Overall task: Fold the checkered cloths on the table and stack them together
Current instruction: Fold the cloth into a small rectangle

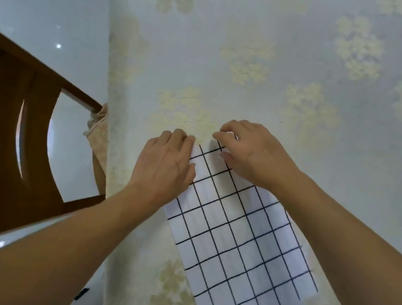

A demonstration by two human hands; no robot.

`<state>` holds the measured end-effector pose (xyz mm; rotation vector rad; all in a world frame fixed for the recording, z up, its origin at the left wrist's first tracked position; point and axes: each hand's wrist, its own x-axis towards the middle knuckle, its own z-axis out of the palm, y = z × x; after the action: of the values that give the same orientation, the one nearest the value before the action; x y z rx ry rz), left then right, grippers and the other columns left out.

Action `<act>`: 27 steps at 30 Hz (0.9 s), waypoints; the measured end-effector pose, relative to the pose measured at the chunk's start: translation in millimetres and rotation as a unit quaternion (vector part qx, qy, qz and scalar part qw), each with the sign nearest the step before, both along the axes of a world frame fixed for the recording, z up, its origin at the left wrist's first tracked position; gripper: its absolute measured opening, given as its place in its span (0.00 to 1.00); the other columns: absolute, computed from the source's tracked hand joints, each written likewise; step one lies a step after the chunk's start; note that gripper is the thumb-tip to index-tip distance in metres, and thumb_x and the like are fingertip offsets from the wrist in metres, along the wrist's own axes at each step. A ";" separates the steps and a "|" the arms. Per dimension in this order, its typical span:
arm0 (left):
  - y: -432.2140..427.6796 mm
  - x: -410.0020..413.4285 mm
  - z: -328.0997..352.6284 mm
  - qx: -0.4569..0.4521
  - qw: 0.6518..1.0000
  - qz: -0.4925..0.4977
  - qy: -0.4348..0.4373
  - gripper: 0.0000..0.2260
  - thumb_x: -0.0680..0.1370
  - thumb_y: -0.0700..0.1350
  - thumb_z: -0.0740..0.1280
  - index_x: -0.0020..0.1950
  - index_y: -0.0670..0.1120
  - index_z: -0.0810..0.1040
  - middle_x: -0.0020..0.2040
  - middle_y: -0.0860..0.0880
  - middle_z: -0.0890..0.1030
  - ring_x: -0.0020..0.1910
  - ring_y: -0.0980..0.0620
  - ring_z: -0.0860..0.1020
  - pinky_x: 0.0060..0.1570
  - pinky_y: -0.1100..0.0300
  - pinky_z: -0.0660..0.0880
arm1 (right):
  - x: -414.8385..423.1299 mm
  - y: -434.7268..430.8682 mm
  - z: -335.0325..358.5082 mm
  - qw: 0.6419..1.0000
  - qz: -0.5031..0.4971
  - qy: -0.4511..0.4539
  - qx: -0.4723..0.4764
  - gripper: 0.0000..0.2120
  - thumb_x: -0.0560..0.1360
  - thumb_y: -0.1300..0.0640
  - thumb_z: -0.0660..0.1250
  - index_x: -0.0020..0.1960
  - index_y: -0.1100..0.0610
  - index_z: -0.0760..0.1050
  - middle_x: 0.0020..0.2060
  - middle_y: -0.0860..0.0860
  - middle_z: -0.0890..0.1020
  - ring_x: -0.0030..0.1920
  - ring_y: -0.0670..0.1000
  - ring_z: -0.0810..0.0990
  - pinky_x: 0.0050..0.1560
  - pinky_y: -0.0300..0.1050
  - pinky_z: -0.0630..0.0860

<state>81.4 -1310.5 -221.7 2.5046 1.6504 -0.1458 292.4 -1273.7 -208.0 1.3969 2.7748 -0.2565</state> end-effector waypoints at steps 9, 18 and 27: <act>10.1 9.7 1.3 -0.024 0.997 0.071 -0.006 0.13 0.78 0.52 0.62 0.57 0.44 0.73 0.52 0.46 0.74 0.47 0.47 0.71 0.42 0.55 0.63 | -14.2 45.8 -4.8 0.989 0.132 -0.058 -0.042 0.14 0.74 0.53 0.71 0.56 0.58 0.77 0.49 0.56 0.78 0.46 0.59 0.77 0.41 0.53 0.75; 22.3 14.6 4.2 -0.107 0.990 0.095 -0.014 0.13 0.80 0.53 0.60 0.58 0.47 0.70 0.53 0.49 0.72 0.52 0.48 0.70 0.54 0.52 0.66 | -27.1 64.0 2.2 0.970 0.164 -0.108 -0.145 0.17 0.77 0.42 0.66 0.59 0.52 0.72 0.54 0.48 0.73 0.56 0.51 0.73 0.56 0.47 0.66; 19.5 15.4 -1.1 -0.118 0.988 0.096 -0.028 0.14 0.78 0.56 0.60 0.56 0.47 0.69 0.51 0.50 0.68 0.49 0.49 0.66 0.56 0.51 0.66 | -30.4 64.0 4.4 0.960 0.185 -0.135 -0.163 0.15 0.78 0.42 0.65 0.56 0.51 0.75 0.49 0.46 0.65 0.57 0.51 0.70 0.58 0.49 0.65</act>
<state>96.8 -1290.9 -222.8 2.1458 1.7288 -0.2331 262.0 -1209.7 -203.6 0.7590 2.5499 -0.4466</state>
